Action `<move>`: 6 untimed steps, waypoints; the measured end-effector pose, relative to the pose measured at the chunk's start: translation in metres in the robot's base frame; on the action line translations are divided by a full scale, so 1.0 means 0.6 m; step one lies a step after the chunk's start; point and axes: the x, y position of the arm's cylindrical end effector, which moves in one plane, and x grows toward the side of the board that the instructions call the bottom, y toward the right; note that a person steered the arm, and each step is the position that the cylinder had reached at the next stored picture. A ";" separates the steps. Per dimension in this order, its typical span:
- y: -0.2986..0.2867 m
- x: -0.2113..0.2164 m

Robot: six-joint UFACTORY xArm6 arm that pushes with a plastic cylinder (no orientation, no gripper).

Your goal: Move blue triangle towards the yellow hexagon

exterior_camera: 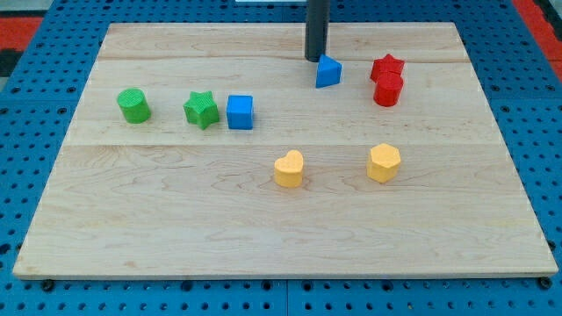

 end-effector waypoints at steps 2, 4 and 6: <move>0.023 0.050; 0.023 0.135; -0.024 0.196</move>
